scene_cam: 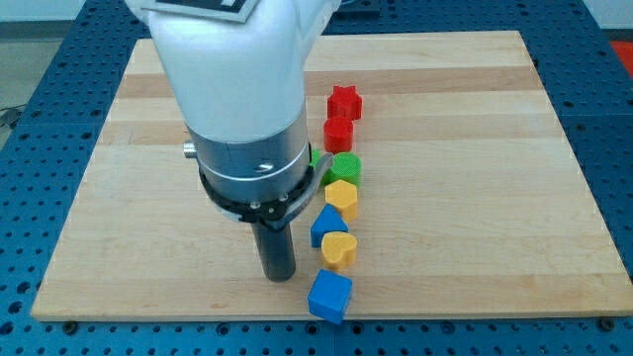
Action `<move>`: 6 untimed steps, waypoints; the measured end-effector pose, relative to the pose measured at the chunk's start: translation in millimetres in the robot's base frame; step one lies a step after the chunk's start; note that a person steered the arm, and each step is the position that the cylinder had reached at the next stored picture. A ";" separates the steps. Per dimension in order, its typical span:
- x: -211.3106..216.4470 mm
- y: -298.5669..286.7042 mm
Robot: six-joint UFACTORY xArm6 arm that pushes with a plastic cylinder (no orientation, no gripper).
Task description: Place the blue triangle in between both the yellow blocks
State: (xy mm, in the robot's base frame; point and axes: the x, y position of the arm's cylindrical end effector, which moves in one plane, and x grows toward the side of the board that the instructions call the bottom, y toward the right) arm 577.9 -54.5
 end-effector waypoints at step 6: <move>-41.8 29.0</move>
State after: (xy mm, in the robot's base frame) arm 536.1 -25.6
